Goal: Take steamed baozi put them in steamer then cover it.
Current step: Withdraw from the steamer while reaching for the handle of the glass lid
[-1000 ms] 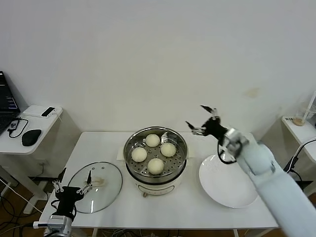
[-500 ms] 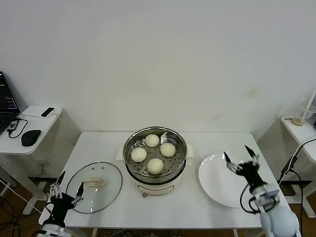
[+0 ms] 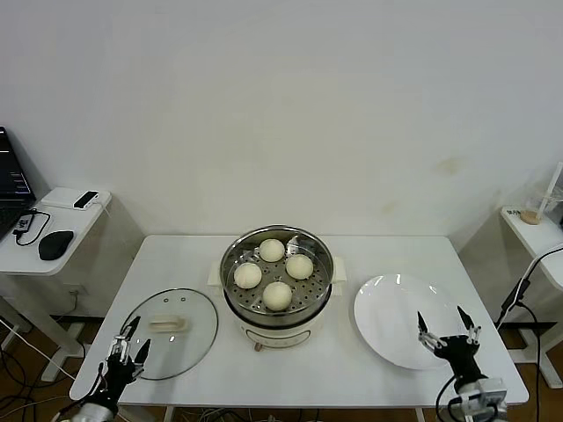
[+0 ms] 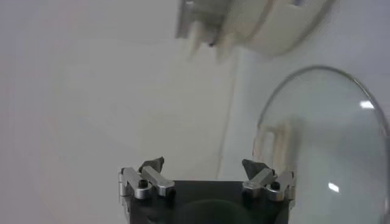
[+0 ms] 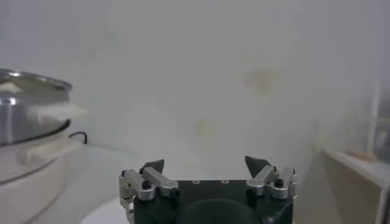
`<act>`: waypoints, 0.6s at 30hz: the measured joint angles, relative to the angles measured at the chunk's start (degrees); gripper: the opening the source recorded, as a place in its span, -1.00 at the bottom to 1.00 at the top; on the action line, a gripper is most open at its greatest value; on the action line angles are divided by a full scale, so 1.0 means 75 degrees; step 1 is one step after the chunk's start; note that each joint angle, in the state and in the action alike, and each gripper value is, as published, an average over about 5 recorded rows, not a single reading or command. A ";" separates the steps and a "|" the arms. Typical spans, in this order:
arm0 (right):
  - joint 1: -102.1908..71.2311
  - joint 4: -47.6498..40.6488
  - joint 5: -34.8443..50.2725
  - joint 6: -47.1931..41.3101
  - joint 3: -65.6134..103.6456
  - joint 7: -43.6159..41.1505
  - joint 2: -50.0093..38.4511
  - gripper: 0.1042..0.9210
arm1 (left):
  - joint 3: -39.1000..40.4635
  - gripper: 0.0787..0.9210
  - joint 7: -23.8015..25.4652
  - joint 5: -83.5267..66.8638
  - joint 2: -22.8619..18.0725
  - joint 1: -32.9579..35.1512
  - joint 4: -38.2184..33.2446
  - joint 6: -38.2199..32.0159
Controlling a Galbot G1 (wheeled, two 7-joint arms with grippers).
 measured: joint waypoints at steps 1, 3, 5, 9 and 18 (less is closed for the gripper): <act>-0.0041 -0.0001 -0.0022 0.0014 0.0018 0.0008 0.0032 0.76 | 0.0038 0.77 -0.0001 0.0113 0.0016 -0.0063 0.0070 -0.0002; -0.0123 0.0006 -0.0062 0.0033 0.0049 0.0018 0.0097 0.76 | 0.0116 0.77 0.0001 0.0301 0.0050 -0.0189 0.0205 -0.0001; -0.0194 0.0025 -0.0094 0.0045 0.0075 0.0025 0.0161 0.76 | 0.0203 0.77 0.0007 0.0450 0.0080 -0.0315 0.0334 0.0002; -0.0315 0.0068 -0.0165 0.0076 0.0108 0.0030 0.0275 0.76 | 0.0377 0.77 0.0014 0.0674 0.0105 -0.0558 0.0576 0.0007; -0.0468 0.0090 -0.0341 0.0134 0.0195 0.0027 0.0482 0.76 | 0.0725 0.77 0.0003 0.0948 0.0144 -0.1139 0.1116 0.0067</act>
